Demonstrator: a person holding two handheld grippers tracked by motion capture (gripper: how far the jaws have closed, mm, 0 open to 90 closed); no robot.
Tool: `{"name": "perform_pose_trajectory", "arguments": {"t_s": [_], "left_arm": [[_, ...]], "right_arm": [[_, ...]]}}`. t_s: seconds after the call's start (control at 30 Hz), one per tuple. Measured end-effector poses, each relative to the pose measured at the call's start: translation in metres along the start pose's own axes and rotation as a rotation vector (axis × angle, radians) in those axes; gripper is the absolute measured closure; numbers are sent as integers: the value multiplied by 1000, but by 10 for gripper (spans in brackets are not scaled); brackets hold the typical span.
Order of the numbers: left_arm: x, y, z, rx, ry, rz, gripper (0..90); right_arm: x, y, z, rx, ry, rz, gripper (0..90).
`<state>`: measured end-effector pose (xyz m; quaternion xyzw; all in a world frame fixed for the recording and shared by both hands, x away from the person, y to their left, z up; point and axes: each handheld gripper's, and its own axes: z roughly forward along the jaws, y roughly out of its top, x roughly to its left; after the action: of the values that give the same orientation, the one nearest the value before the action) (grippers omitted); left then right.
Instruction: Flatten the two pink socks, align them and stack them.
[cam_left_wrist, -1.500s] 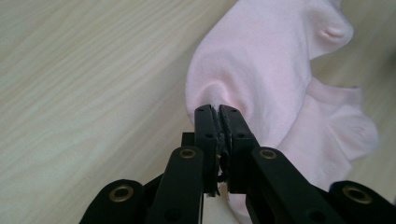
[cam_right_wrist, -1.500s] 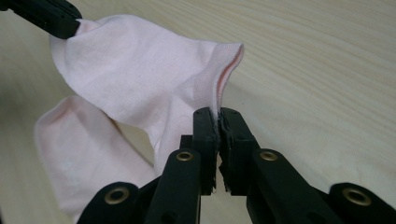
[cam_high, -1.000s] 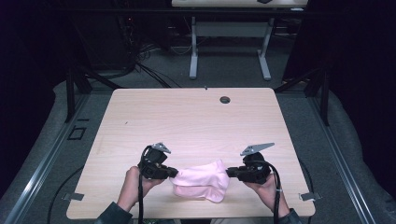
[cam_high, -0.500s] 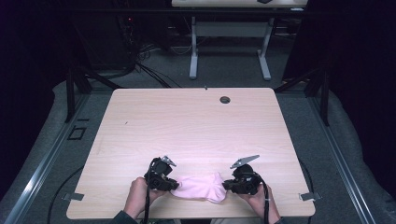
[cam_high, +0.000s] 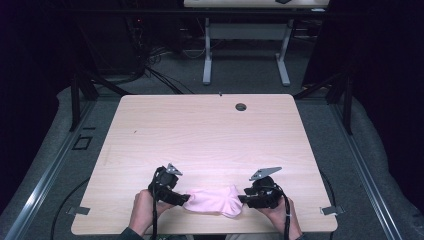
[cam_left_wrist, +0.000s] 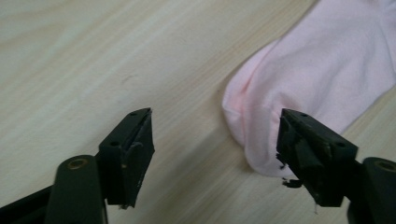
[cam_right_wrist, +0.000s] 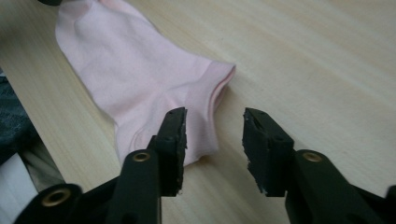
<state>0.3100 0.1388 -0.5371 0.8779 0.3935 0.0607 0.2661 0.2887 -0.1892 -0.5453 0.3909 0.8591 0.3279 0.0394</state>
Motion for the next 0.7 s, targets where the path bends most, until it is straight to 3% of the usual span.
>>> {"name": "perform_pose_trajectory", "arguments": {"t_s": [0.03, 0.17, 0.23, 0.27, 0.47, 0.5, 0.7], "left_arm": [[3, 0, -8, -25, 21, -8, 221], [8, -3, -21, -74, 69, -17, 166], [13, -7, -31, -113, 95, -41, 144], [16, -9, -34, -121, 102, -47, 135], [32, -23, -44, -134, 159, -90, 60], [41, -32, -45, -137, 174, -120, 51], [65, -62, -39, -123, 218, -215, 9]], "right_arm": [[0, 2, -8, -41, -16, -18, 513], [-2, 2, -19, -89, -46, -25, 400], [-9, -2, -31, -125, -97, -10, 222], [-11, -3, -33, -141, -114, -4, 181], [-26, -15, -51, -182, -180, 35, 71], [-36, -22, -56, -176, -211, 60, 39], [-60, -43, -61, -182, -296, 131, 0]]}}
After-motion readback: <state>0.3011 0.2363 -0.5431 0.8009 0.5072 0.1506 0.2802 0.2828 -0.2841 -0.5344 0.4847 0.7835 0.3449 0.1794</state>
